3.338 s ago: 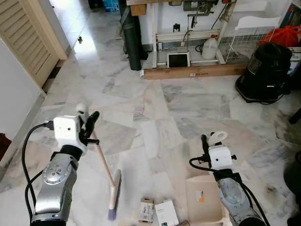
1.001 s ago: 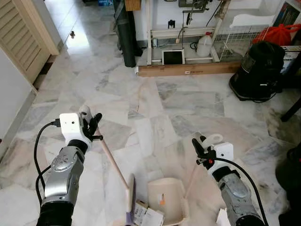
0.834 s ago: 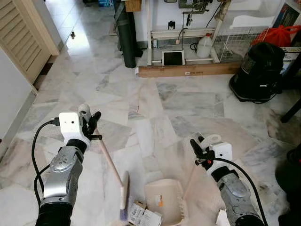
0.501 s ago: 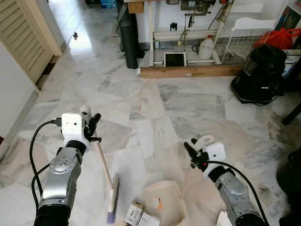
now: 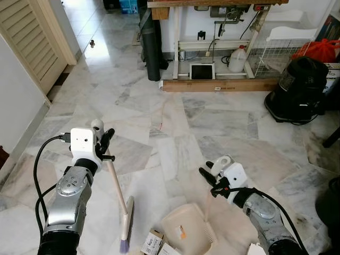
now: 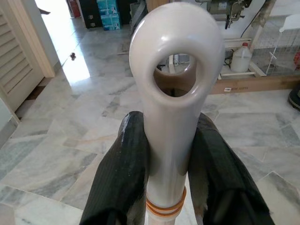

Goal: Sweep floor

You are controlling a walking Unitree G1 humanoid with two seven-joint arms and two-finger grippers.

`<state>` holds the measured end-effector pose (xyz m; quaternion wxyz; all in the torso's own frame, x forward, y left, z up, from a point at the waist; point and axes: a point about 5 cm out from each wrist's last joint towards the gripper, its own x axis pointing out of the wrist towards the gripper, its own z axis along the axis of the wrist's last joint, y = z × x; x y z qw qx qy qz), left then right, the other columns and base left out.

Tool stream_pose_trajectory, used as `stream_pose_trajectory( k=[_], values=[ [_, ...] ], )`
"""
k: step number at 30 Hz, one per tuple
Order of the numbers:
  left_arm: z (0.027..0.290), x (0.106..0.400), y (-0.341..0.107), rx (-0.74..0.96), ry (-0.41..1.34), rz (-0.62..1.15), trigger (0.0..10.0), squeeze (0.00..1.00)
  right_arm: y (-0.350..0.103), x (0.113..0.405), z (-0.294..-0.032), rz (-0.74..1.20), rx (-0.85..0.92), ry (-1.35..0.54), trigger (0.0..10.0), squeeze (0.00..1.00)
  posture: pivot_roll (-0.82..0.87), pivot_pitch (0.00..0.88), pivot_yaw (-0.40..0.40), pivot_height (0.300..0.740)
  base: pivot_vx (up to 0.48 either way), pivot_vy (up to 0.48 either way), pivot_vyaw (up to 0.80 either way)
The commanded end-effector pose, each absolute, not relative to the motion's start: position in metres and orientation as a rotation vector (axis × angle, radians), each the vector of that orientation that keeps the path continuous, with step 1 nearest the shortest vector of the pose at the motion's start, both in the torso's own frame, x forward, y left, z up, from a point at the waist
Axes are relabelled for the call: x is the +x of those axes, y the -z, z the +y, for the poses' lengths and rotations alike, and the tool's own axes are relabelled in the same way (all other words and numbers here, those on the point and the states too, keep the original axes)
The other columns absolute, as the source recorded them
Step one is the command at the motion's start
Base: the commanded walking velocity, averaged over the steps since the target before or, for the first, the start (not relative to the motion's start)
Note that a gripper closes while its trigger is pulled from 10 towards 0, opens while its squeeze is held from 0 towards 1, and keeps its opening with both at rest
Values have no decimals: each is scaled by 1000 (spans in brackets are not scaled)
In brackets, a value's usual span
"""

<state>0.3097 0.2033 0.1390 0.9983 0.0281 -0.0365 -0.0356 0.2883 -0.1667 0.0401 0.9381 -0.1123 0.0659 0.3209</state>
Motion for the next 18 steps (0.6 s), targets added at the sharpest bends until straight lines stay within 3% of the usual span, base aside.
stream_pose_trajectory(
  k=[1, 14, 18],
  values=[
    [203, 314, -146, 99, 98, -78, 10000, 0, -36, 286, -165, 170, -212, -686, 10000, 0, -18, 58, 69, 740, 0, 0, 0],
    [188, 304, -106, 98, 293, 227, 10000, 0, -38, 290, -160, 172, -191, -690, 10000, 0, -9, 75, 73, 740, 0, 0, 0],
    [183, 305, -108, 76, 298, 229, 10000, 0, -41, 292, -161, 162, -195, -689, 10000, 0, -13, 82, 72, 740, 0, 0, 0]
  ],
)
